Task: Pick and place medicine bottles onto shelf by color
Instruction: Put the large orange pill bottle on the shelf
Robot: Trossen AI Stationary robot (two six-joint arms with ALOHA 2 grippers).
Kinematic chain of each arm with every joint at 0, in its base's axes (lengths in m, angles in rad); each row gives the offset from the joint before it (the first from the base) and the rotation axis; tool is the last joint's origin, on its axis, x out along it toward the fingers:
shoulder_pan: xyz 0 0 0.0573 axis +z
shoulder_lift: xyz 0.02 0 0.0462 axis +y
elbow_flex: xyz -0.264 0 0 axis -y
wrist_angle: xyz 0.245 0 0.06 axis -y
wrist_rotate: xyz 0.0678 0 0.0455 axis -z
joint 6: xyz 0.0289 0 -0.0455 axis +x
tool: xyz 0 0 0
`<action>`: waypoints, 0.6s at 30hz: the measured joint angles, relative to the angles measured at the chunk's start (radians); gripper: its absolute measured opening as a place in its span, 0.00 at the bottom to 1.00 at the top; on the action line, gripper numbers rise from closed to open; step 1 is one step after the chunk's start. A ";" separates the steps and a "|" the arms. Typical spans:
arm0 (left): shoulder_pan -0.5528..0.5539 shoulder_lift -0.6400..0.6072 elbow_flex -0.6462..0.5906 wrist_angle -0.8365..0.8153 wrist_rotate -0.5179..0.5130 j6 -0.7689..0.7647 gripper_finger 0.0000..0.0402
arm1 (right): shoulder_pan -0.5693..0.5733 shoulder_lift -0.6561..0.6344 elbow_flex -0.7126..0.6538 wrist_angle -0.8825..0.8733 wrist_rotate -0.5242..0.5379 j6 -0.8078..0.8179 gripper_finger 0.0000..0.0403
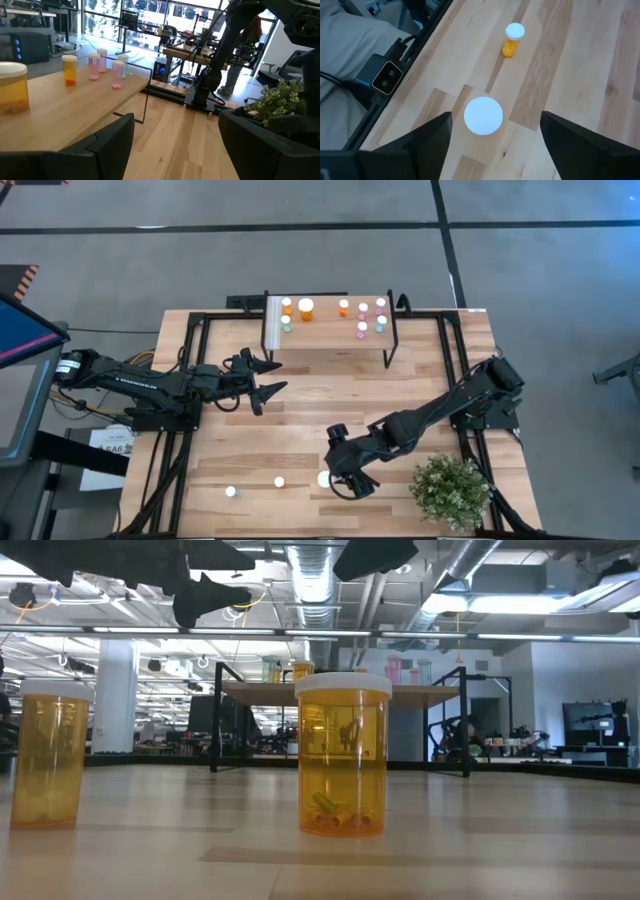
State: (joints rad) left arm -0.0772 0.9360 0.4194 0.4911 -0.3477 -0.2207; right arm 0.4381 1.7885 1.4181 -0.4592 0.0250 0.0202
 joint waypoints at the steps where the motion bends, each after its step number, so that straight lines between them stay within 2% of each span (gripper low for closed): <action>1: 0.000 0.000 0.000 0.000 0.000 0.000 0.69 | 0.000 0.000 0.000 0.001 0.000 -0.002 0.82; 11: 0.000 0.000 0.000 -0.009 0.001 0.000 0.69 | -0.007 0.082 0.002 0.055 0.003 -0.011 0.92; 18: 0.000 0.000 0.000 -0.013 0.002 0.000 0.69 | 0.001 0.138 0.003 0.083 -0.001 -0.013 0.94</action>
State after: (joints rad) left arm -0.0776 0.9356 0.4196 0.4782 -0.3458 -0.2209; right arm 0.4386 1.9264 1.4210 -0.3767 0.0236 0.0069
